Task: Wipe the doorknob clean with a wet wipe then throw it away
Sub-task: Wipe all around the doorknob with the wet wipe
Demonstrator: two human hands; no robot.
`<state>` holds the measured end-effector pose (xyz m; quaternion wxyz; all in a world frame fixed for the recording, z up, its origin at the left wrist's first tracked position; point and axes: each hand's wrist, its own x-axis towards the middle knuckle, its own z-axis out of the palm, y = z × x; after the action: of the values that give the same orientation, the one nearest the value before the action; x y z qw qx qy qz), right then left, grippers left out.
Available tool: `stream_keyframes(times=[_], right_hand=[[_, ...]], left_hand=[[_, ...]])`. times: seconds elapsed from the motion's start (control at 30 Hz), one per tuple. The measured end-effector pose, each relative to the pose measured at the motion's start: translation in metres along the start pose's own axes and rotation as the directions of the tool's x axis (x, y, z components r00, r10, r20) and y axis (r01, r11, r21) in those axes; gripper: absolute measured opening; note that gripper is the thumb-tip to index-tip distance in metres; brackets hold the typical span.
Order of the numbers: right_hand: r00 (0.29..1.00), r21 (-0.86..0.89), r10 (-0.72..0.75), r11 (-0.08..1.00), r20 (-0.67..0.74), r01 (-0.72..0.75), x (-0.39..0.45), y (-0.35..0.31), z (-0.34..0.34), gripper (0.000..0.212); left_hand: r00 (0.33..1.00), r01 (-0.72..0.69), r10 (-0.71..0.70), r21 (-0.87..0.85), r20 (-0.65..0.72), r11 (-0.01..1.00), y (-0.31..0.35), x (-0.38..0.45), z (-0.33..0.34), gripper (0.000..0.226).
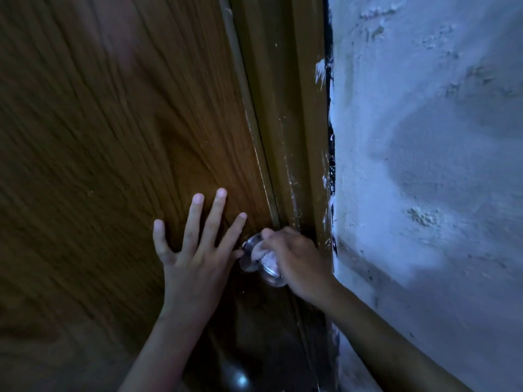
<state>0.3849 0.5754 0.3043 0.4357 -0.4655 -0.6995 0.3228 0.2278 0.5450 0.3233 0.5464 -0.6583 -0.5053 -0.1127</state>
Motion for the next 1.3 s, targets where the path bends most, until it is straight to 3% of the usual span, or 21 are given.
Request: stream_keyframes(times=[0.03,0.07,0.17,0.23,0.3,0.43,0.53,0.63,0.73,0.83,0.97,1.13,1.23,1.3], right_hand=[[0.982,-0.18,-0.187,0.965,0.029,0.189,-0.002,-0.001,0.007,0.037],[0.958,-0.316,-0.269,0.905,0.097,0.286,-0.005,0.0,0.013,0.045],[0.94,-0.449,-0.301,0.826,0.158,0.34,-0.009,0.007,0.023,0.061],[0.965,-0.289,-0.255,0.92,0.067,0.263,-0.01,0.01,0.021,0.053],[0.995,-0.059,-0.102,0.993,0.019,0.103,-0.006,0.013,0.017,0.042],[0.981,0.191,0.194,0.962,0.03,-0.196,0.002,0.017,0.009,0.047],[0.889,0.465,0.447,0.768,0.105,-0.441,0.003,0.023,0.008,0.048],[0.781,0.718,0.564,0.424,0.267,-0.552,0.004,0.032,0.012,0.05],[0.706,0.806,0.547,0.094,0.448,-0.584,-0.003,0.034,0.011,0.057],[0.683,0.805,0.47,-0.111,0.559,-0.582,-0.011,0.034,0.012,0.062],[0.656,0.776,0.421,-0.253,0.626,-0.578,-0.017,0.035,0.012,0.065],[0.627,0.737,0.388,-0.325,0.676,-0.593,-0.025,0.04,0.02,0.065],[0.624,0.75,0.421,-0.308,0.659,-0.585,-0.03,0.044,0.025,0.056],[0.619,0.761,0.458,-0.257,0.638,-0.595,-0.032,0.044,0.028,0.04]], left_hand=[[1.0,0.0,0.0,0.007,0.001,1.0,-0.001,0.0,0.0,0.05],[1.0,-0.003,0.002,0.01,0.004,1.0,-0.001,0.0,0.0,0.05],[1.0,-0.011,0.011,0.033,0.0,0.999,-0.001,-0.002,0.0,0.05],[1.0,-0.003,0.003,0.032,-0.011,0.999,-0.001,-0.001,0.001,0.049],[1.0,0.0,0.0,0.007,-0.006,1.0,-0.001,0.0,0.001,0.049],[1.0,-0.007,0.007,0.012,-0.012,1.0,0.0,-0.002,0.002,0.049],[1.0,-0.004,0.004,-0.002,-0.015,1.0,-0.001,-0.003,0.004,0.059],[1.0,0.0,0.0,-0.011,-0.02,1.0,0.0,-0.002,0.005,0.063],[1.0,0.006,-0.006,-0.01,-0.031,1.0,0.0,-0.002,0.007,0.059],[1.0,0.012,-0.012,-0.024,-0.003,1.0,0.0,-0.004,0.009,0.051],[1.0,0.013,-0.013,-0.004,0.003,1.0,-0.001,-0.008,0.013,0.054],[1.0,0.006,-0.006,0.009,-0.014,1.0,-0.002,-0.008,0.014,0.057],[1.0,0.003,-0.003,-0.015,-0.008,1.0,0.0,-0.005,0.011,0.052],[1.0,0.002,-0.003,-0.032,-0.005,1.0,-0.001,-0.004,0.009,0.05]])
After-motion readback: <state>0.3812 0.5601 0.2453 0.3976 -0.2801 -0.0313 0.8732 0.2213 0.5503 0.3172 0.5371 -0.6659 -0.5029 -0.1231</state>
